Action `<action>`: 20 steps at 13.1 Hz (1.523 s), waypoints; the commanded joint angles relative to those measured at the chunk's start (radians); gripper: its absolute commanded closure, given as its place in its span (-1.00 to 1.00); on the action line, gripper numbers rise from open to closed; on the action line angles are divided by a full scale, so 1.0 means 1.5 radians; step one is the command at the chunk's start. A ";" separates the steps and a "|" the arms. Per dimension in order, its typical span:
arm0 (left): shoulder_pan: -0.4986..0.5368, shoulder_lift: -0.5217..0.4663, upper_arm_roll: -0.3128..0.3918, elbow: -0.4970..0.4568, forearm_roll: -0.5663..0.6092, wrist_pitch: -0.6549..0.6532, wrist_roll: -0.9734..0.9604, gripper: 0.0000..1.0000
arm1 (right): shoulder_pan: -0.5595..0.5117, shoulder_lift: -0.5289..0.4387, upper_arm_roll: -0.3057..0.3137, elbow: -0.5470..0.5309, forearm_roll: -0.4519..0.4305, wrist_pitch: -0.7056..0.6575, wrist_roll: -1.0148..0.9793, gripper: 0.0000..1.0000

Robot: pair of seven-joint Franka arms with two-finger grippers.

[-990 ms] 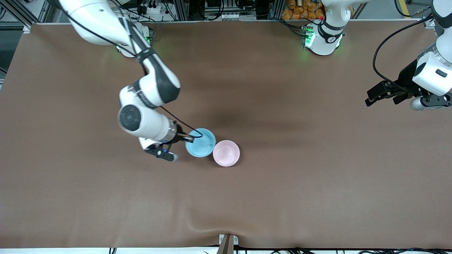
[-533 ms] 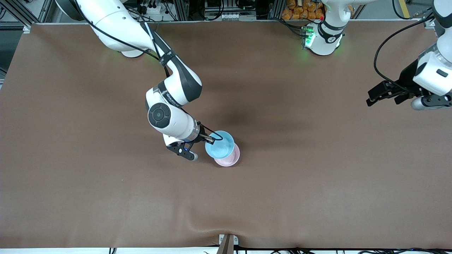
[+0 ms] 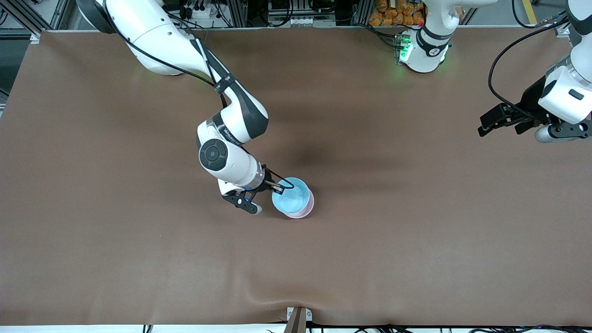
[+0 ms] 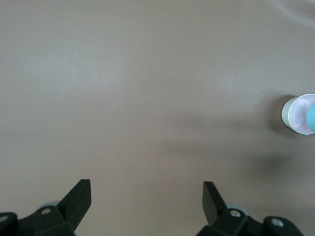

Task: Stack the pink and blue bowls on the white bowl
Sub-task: 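Carry the blue bowl with the right gripper onto the pink bowl, then open the right gripper to release the blue bowl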

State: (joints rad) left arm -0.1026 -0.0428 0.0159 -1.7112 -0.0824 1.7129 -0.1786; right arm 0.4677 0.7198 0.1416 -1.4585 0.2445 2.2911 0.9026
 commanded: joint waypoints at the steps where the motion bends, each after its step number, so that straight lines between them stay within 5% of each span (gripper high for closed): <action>1: -0.006 0.006 0.005 0.017 0.015 -0.015 0.000 -1.00 | 0.014 0.022 -0.005 0.030 0.003 0.003 0.024 1.00; 7: -0.013 0.009 -0.003 0.031 0.042 -0.025 -0.058 -1.00 | 0.018 0.038 -0.006 0.038 0.001 0.010 0.024 0.98; 9: -0.006 0.004 -0.002 0.043 0.039 -0.029 -0.047 -1.00 | 0.016 0.038 -0.006 0.039 0.001 0.009 0.024 -0.98; 14: -0.001 0.014 0.005 0.088 0.051 -0.061 0.122 -1.00 | -0.002 0.016 -0.010 0.055 -0.002 0.000 0.013 -1.00; 17: 0.009 0.015 0.004 0.091 0.051 -0.068 0.078 -1.00 | -0.074 -0.029 -0.011 0.040 -0.006 -0.055 -0.144 -1.00; 20: 0.009 0.017 0.001 0.104 0.050 -0.073 0.073 -1.00 | -0.160 -0.113 -0.016 -0.024 -0.068 -0.123 -0.344 -1.00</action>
State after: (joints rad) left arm -0.0923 -0.0305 0.0241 -1.5956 -0.0234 1.6293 -0.0621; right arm 0.3042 0.6597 0.1047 -1.3853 0.1957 2.1353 0.5188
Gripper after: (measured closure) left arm 0.000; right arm 0.000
